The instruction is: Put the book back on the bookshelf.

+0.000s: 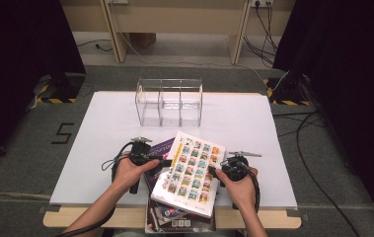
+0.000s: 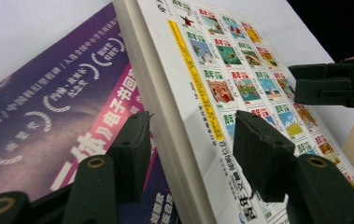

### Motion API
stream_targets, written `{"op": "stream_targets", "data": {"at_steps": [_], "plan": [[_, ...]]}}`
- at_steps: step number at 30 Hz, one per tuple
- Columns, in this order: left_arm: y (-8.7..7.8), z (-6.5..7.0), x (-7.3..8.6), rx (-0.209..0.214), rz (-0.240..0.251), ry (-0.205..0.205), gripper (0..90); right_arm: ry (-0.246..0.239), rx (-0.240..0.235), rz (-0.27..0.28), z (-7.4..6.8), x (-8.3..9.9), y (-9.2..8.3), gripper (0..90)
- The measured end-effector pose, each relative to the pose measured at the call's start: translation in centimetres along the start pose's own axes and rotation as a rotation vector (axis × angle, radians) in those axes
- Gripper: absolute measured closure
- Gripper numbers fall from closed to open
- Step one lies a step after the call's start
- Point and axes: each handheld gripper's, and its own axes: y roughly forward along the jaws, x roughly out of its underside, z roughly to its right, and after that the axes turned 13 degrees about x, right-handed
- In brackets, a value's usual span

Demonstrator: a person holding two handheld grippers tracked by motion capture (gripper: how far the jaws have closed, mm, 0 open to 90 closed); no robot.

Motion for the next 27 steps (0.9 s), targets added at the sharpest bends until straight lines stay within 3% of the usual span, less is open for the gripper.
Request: {"op": "stream_targets", "data": {"at_steps": [5,9,12,13,15,16,18,19,22,25,26,27], "plan": [[0.6,0.1,-0.1,0.007,-0.009,-0.010,49.1,0.023,-0.002,-0.014,0.0,-0.1,0.1,37.0],[0.8,0.2,-0.1,-0.012,-0.012,-0.011,51.3,0.026,0.001,-0.011,-0.1,0.0,0.2,36.7],[0.3,0.4,-0.5,-0.006,0.016,-0.026,57.8,0.035,0.002,-0.008,-0.1,0.0,0.2,36.3],[0.1,0.5,-0.6,0.016,0.037,-0.040,59.5,0.044,0.002,-0.011,-0.1,0.0,0.2,36.3],[-0.6,0.7,-1.1,0.136,0.125,-0.105,64.0,0.047,-0.001,-0.008,0.0,0.1,0.3,36.2],[-0.6,1.0,-1.4,0.175,0.138,-0.130,65.4,0.049,-0.001,-0.007,-0.1,0.1,0.3,36.3],[0.0,1.5,-1.7,0.137,0.102,-0.094,62.5,0.049,0.000,-0.007,-0.1,0.1,0.3,36.2],[0.4,1.5,-1.7,0.123,0.094,-0.096,61.0,0.055,-0.001,-0.009,-0.1,0.1,0.3,36.3],[1.3,1.0,-1.4,0.136,0.090,-0.135,58.9,0.060,-0.008,-0.008,0.0,0.2,0.3,36.3],[2.5,0.5,-0.9,0.146,0.048,-0.189,58.4,0.062,-0.010,-0.010,0.1,0.2,0.4,36.1],[2.7,0.3,-0.8,0.138,0.041,-0.194,60.7,0.060,-0.013,-0.012,0.1,0.1,0.4,36.1],[2.9,0.0,-0.7,0.117,0.037,-0.205,72.1,0.058,-0.013,-0.011,0.1,0.1,0.4,36.1]]}}
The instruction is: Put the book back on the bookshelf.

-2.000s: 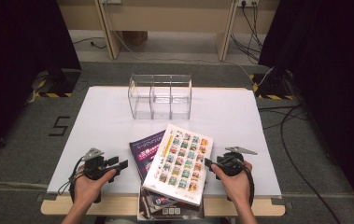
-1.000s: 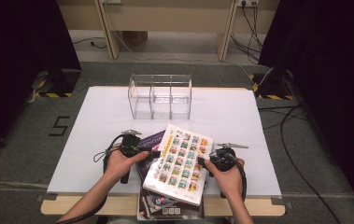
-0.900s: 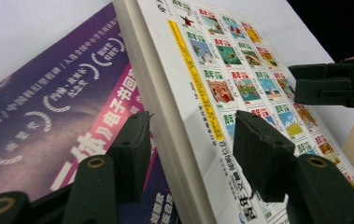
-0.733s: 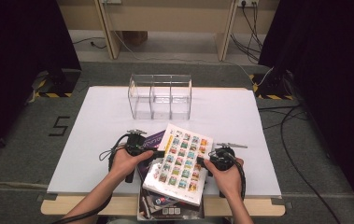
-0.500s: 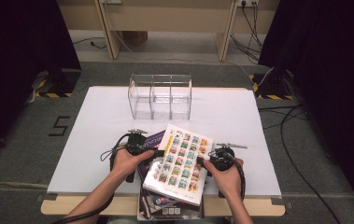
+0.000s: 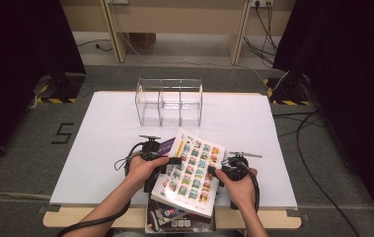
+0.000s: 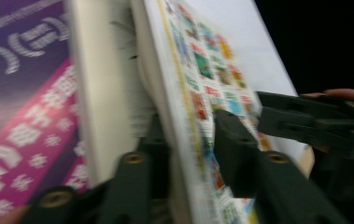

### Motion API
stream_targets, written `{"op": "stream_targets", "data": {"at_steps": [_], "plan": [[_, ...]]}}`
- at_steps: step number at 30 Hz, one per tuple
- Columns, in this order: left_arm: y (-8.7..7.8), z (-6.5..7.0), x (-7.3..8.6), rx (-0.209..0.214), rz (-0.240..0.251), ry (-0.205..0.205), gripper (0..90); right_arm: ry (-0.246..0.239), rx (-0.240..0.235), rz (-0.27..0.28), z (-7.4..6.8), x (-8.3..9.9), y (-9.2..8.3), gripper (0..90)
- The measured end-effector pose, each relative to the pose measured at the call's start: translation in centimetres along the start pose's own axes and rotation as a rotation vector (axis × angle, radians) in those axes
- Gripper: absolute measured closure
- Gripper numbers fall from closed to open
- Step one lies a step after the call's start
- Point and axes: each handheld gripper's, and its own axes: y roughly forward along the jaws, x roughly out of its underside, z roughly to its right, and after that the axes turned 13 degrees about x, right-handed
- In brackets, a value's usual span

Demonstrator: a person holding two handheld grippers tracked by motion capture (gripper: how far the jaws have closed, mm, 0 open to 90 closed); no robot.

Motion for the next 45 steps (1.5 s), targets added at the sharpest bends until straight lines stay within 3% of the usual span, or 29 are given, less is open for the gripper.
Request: {"op": "stream_targets", "data": {"at_steps": [1,3,5,7,15,20,25,29,32,34,36,38,41,42,45], "plan": [[0.0,-0.3,0.0,-0.002,0.002,-0.005,72.1,0.000,0.000,0.000,0.0,0.0,0.0,36.1],[-0.1,-0.4,0.1,0.022,0.010,-0.013,81.1,0.007,-0.005,0.001,0.0,0.1,0.0,35.8],[-0.3,-0.3,0.2,0.025,0.013,0.005,84.0,0.008,-0.022,0.000,0.3,0.0,0.1,35.8],[-0.3,-0.3,0.4,0.018,0.014,0.023,84.1,0.019,-0.034,-0.003,0.7,-0.3,0.1,39.2],[-1.2,-0.4,1.0,-0.006,0.017,0.042,84.0,0.060,-0.057,-0.033,2.2,-2.2,1.2,39.0],[-1.2,-0.3,1.2,-0.028,0.008,0.072,83.7,0.089,-0.085,-0.068,2.3,-3.5,2.4,38.9],[-1.1,-0.2,1.2,-0.034,0.001,0.076,83.6,0.153,-0.139,-0.113,2.7,-4.1,3.4,37.8],[-1.1,-0.2,1.0,-0.041,-0.011,0.074,83.5,0.162,-0.159,-0.118,2.5,-4.4,3.9,39.2],[-1.0,-0.1,1.0,-0.057,-0.022,0.079,83.1,0.154,-0.136,-0.126,2.1,-4.6,3.8,41.7],[-0.9,0.0,0.8,-0.070,-0.035,0.083,82.4,0.124,-0.107,-0.097,1.7,-5.1,2.6,50.4],[-0.9,0.1,0.7,-0.088,-0.043,0.082,82.1,0.111,-0.102,-0.082,1.5,-5.2,2.3,52.3],[-1.0,0.1,0.7,-0.093,-0.043,0.077,81.5,0.091,-0.104,-0.031,0.8,-5.5,1.0,58.0],[-1.2,-0.2,0.7,-0.087,-0.040,0.060,81.1,0.062,-0.146,0.034,-0.3,-6.1,-0.6,63.9],[-1.3,-0.2,0.7,-0.087,-0.037,0.057,81.0,0.070,-0.200,0.047,-1.0,-6.5,-0.9,65.9],[-1.3,-0.2,0.7,-0.093,-0.039,0.062,80.8,0.082,-0.241,0.022,-1.5,-6.7,-0.6,64.9]]}}
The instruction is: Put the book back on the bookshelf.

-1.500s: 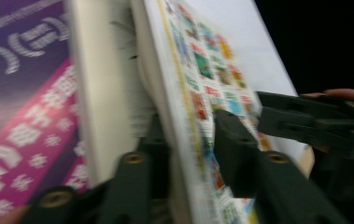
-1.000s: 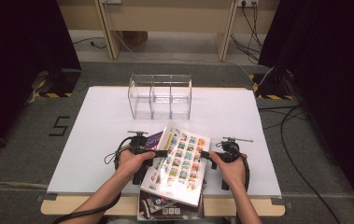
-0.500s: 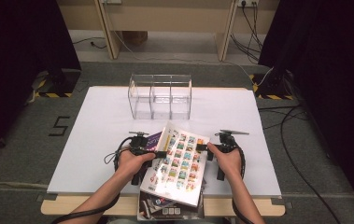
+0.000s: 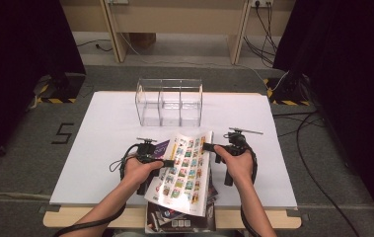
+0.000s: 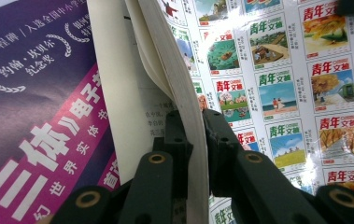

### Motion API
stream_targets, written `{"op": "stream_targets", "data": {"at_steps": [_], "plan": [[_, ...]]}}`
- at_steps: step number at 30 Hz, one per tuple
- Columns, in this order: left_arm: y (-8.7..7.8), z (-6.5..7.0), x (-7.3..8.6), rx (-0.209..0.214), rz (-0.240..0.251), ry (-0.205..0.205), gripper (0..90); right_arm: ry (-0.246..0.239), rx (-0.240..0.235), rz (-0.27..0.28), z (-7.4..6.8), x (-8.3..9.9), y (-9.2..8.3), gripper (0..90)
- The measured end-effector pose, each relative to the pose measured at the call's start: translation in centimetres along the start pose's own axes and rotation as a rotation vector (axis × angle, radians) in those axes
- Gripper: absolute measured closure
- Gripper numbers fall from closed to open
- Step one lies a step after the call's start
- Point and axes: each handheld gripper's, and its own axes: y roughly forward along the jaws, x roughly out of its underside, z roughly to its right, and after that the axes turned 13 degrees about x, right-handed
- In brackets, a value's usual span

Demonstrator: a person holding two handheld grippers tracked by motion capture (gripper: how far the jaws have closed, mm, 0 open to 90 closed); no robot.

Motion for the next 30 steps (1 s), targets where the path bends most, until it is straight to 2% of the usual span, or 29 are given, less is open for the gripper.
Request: {"op": "stream_targets", "data": {"at_steps": [2,4,8,10,14,15,17,19,21,23,24,26,27,28,30], "plan": [[0.0,0.0,0.0,-0.001,0.000,0.002,80.7,-0.024,0.018,-0.050,-0.3,0.1,1.0,61.7],[0.0,0.0,0.0,0.002,-0.001,0.001,80.7,-0.030,0.027,-0.086,-0.4,0.5,2.3,62.1],[0.0,0.0,-0.1,0.000,-0.005,0.004,80.3,-0.044,0.064,-0.116,-0.2,0.5,3.2,66.6],[0.0,0.1,-0.1,-0.002,-0.006,0.006,79.8,-0.025,0.038,-0.122,0.0,0.4,3.0,68.9],[-0.3,0.0,-0.1,-0.001,-0.001,0.005,76.8,-0.026,0.009,-0.103,-0.5,0.2,2.5,71.0],[-0.5,0.1,-0.2,0.002,0.006,0.003,74.6,-0.024,-0.017,-0.086,-0.7,0.0,2.1,72.1],[-1.1,0.3,-0.3,0.022,0.026,0.005,74.2,-0.032,-0.022,-0.075,-0.8,0.0,1.9,72.2],[-1.5,0.6,-0.4,0.034,0.036,0.018,73.9,-0.108,-0.007,-0.024,-1.9,-0.6,0.7,72.5],[-1.9,1.1,-0.7,0.044,0.049,0.032,73.8,-0.123,-0.005,-0.010,-2.2,-0.8,0.4,72.8],[-2.4,1.5,-1.0,0.049,0.065,0.045,69.0,-0.151,-0.002,0.043,-2.8,-1.7,-1.3,74.0],[-2.7,1.6,-1.0,0.046,0.073,0.056,69.0,-0.151,-0.002,0.043,-2.8,-1.7,-1.3,74.0],[-3.6,1.8,-1.0,-0.007,0.090,0.111,68.0,-0.177,0.025,0.094,-3.2,-2.2,-2.6,74.2],[-3.9,1.7,-0.9,-0.029,0.097,0.125,66.0,-0.217,0.063,0.154,-3.9,-2.6,-4.0,74.3],[-4.3,1.4,-0.7,-0.041,0.100,0.126,66.0,-0.217,0.063,0.154,-3.9,-2.6,-4.0,74.3],[-4.6,1.0,-0.3,-0.067,0.085,0.132,64.3,-0.262,0.133,0.232,-4.8,-3.2,-5.5,74.4]]}}
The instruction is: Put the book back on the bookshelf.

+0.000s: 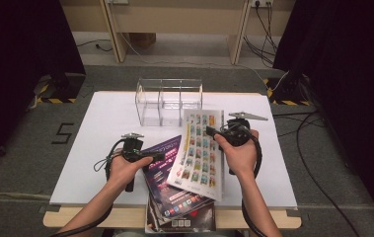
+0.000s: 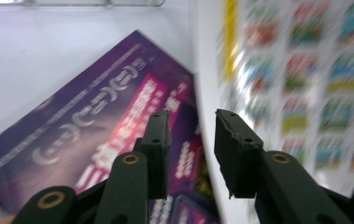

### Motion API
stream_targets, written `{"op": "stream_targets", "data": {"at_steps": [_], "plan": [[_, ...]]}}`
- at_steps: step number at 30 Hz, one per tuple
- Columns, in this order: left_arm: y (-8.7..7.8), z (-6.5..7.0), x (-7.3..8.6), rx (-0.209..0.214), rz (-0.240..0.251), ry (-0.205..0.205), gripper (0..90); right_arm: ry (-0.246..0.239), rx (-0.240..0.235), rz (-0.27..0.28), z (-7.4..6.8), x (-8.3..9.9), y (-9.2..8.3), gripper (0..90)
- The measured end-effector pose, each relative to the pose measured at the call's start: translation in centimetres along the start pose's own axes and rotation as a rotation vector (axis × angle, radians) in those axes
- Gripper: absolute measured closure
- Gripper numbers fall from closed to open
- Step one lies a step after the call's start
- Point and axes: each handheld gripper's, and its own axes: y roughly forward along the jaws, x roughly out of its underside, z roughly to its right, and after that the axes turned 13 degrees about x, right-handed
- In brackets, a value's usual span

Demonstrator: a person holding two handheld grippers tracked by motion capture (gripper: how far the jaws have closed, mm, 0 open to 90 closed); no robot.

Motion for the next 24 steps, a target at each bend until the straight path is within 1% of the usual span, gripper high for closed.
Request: {"op": "stream_targets", "data": {"at_steps": [2,3,4,6,7,8,11,13,16,18,21,24], "plan": [[0.0,-0.4,0.3,-0.031,-0.028,0.018,62.4,-0.029,0.035,0.057,-0.4,-0.9,-0.9,74.4],[0.2,-0.8,0.3,-0.075,-0.045,0.043,61.5,-0.032,0.041,0.078,-0.5,-1.4,-1.2,74.4],[0.4,-1.1,0.3,-0.107,-0.053,0.056,61.0,-0.041,0.055,0.110,-0.9,-2.1,-1.6,74.4],[0.6,-1.7,0.0,-0.152,-0.058,0.070,60.0,-0.056,0.076,0.153,-1.5,-3.3,-1.9,74.4],[0.6,-2.0,-0.2,-0.170,-0.058,0.069,59.4,-0.062,0.083,0.172,-1.8,-3.9,-1.9,74.4],[0.7,-2.2,-0.3,-0.178,-0.057,0.069,58.6,-0.070,0.097,0.195,-2.2,-4.7,-1.8,74.4],[0.5,-2.8,-0.5,-0.211,-0.054,0.073,57.8,-0.080,0.135,0.242,-3.0,-5.9,-1.3,74.4],[0.4,-3.0,-0.4,-0.212,-0.049,0.072,57.7,-0.083,0.175,0.276,-3.8,-6.9,-0.3,74.4],[0.2,-2.9,-0.2,-0.209,-0.048,0.079,57.7,-0.057,0.190,0.297,-4.0,-7.6,0.6,74.4],[-0.1,-2.8,0.0,-0.203,-0.044,0.082,57.7,-0.033,0.192,0.297,-4.2,-8.2,1.2,74.3],[-0.6,-2.7,0.3,-0.194,-0.029,0.082,57.8,-0.013,0.205,0.299,-4.3,-8.7,1.7,74.4],[-1.2,-2.4,0.7,-0.176,-0.002,0.074,57.7,0.009,0.178,0.297,-4.4,-8.6,1.7,74.4]]}}
